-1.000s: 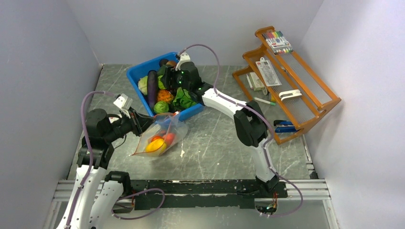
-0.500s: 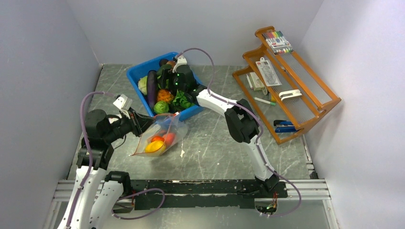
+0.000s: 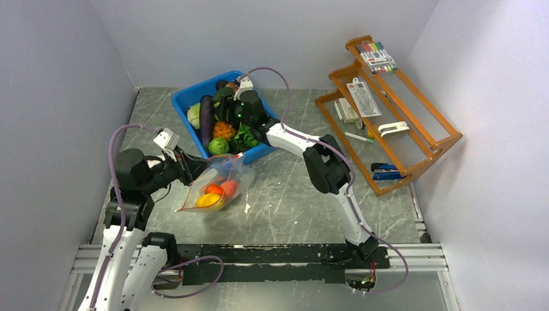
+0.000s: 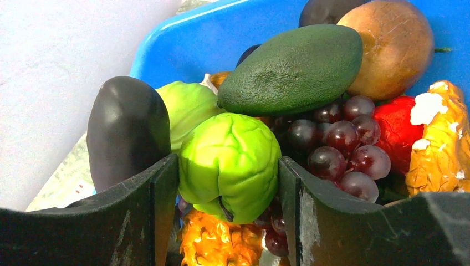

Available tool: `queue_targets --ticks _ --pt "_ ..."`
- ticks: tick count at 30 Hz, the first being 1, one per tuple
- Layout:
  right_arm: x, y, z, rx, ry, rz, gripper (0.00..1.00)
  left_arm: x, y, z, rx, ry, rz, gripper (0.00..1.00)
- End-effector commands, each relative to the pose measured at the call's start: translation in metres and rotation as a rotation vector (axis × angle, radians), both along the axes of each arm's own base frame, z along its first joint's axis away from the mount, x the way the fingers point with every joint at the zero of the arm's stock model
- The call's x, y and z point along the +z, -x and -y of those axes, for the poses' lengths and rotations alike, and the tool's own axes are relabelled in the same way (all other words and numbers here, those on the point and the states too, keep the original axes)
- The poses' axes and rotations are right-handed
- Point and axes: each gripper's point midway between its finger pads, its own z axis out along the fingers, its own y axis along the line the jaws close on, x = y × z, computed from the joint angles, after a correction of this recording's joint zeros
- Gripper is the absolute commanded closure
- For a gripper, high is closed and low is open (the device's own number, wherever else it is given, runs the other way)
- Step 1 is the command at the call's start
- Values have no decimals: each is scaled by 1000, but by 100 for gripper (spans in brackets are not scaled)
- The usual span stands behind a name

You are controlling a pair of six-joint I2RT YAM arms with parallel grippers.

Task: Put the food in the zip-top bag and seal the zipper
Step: Pick up the fake vegetable from the bin.

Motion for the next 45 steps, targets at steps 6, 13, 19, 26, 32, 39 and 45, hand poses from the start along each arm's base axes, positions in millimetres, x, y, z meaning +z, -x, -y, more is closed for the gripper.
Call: queue_targets --ticks 6,13,19,26,32,39,45 --pt "22 1 7 8 1 69 56 10 1 1 -17 -2 46 93" --pt "40 12 17 12 -12 97 62 10 0 -1 -3 -2 42 93" --pt "61 25 31 17 -2 143 63 9 -2 -2 12 -3 35 93" --pt "90 46 50 29 15 200 63 7 -4 -3 16 -4 30 93" --pt "126 76 70 82 43 291 63 3 -7 -4 24 -8 7 93" --pt "159 124 92 196 81 393 63 3 -8 -4 25 -5 7 93" --pt "173 170 101 359 111 497 63 1 -8 -3 18 -2 -2 93"
